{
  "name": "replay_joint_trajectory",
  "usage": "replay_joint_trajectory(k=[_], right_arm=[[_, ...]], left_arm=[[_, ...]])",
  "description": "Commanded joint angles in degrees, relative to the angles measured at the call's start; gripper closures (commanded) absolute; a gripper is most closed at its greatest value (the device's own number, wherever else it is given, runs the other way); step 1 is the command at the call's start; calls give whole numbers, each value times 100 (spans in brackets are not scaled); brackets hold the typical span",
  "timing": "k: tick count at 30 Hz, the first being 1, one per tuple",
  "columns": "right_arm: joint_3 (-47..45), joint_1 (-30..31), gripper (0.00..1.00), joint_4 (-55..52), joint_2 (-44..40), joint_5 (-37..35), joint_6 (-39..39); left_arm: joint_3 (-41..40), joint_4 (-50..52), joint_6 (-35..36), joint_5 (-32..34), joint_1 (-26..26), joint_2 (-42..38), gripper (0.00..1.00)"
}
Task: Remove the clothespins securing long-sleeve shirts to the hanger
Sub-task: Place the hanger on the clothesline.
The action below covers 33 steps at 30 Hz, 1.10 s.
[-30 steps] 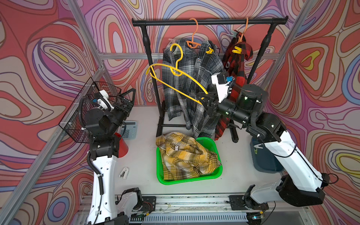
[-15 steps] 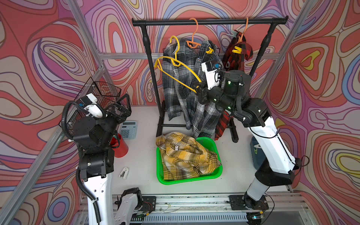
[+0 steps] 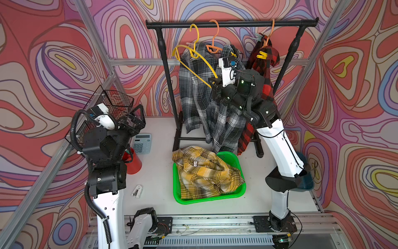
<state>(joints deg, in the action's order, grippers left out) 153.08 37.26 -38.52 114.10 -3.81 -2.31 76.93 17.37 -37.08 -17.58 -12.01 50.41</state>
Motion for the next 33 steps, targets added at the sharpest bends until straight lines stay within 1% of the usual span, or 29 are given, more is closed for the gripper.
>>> replay_joint_trajectory(k=[1, 3, 7, 16, 21, 33], right_arm=[[296, -31, 100, 685, 220, 282, -60], [420, -60, 100, 857, 368, 313, -51], [385, -129, 100, 1146, 467, 305, -44], [438, -178, 100, 1587, 700, 70, -16], [539, -310, 100, 1632, 881, 91, -241], [660, -403, 100, 1803, 1231, 39, -381]], left_arm=[[7, -94, 28, -76, -23, 17, 0], [7, -128, 34, -83, -26, 17, 0], [-27, -171, 34, -105, -26, 47, 0], [-176, -365, -80, -192, -25, 92, 0], [-213, -344, -89, -228, -21, 75, 0], [-269, -322, -154, -284, -25, 61, 0]])
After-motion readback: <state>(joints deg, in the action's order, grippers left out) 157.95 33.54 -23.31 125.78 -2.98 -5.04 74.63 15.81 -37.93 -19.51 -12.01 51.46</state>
